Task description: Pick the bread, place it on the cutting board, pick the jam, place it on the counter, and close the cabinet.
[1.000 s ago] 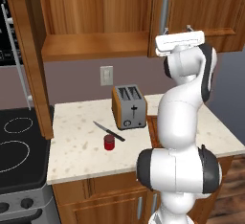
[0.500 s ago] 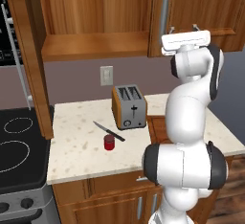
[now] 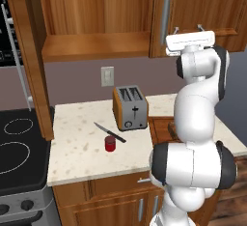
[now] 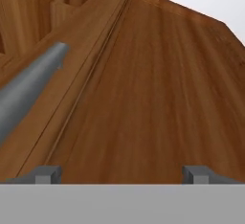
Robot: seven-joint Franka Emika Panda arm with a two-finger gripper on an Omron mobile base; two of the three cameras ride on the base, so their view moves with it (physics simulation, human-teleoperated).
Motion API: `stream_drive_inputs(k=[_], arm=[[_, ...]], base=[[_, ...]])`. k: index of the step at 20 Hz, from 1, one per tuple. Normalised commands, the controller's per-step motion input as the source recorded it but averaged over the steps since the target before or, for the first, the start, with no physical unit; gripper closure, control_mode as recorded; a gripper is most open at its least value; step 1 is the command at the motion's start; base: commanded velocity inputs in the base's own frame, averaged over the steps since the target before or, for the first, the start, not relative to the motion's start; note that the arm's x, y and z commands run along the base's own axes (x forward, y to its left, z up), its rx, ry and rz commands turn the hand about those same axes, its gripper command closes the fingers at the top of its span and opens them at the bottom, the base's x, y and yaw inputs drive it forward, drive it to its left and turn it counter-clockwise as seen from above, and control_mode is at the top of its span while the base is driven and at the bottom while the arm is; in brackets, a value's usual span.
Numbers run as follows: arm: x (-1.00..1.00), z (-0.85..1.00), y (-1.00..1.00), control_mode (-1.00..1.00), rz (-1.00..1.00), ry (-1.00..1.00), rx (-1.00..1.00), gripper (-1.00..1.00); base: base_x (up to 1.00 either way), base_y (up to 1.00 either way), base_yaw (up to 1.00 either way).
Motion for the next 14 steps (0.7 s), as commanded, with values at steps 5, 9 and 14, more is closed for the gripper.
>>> stream_drive_inputs(k=[5,9,14], arm=[[0.23,0.00,0.00,-1.00,0.00,0.00,0.00,-1.00],[0.20,0.00,0.00,-1.00,0.00,0.00,0.00,-1.00],[-0.10,0.09,-0.10,-1.00,0.00,0.00,0.00,-1.00]], base=[[0.00,0.00,0.00],[0.00,0.00,0.00],[0.00,0.00,0.00]])
